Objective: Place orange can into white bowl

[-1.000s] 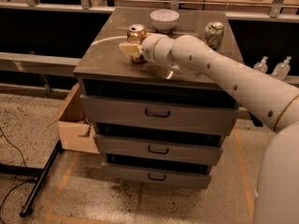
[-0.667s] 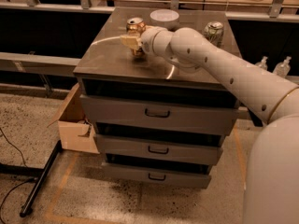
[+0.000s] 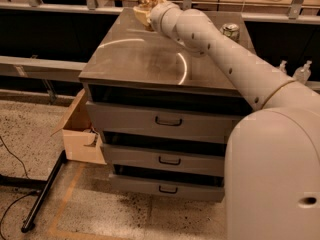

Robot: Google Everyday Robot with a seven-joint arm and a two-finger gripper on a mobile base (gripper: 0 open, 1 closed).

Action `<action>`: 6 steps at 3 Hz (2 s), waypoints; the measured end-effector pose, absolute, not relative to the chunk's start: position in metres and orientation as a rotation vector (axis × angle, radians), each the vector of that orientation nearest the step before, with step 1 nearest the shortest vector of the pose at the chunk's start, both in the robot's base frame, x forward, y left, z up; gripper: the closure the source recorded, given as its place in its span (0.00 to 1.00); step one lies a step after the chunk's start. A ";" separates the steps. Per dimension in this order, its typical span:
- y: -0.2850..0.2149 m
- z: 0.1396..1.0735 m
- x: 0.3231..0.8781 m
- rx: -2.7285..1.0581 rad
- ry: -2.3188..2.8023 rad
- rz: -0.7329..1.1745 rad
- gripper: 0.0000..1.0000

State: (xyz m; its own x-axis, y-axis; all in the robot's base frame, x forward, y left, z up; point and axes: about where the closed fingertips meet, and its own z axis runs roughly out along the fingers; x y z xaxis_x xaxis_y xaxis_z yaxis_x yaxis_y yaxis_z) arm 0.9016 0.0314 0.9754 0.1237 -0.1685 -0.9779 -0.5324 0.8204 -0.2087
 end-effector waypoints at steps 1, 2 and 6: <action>0.029 0.985 0.904 -0.590 1.432 0.285 1.00; 0.028 0.987 0.909 -0.565 1.420 0.272 1.00; -0.085 1.042 0.984 -0.286 1.401 -0.020 1.00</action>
Offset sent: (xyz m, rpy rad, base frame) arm 0.0144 -0.0114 0.0163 0.0418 -0.0558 -0.0723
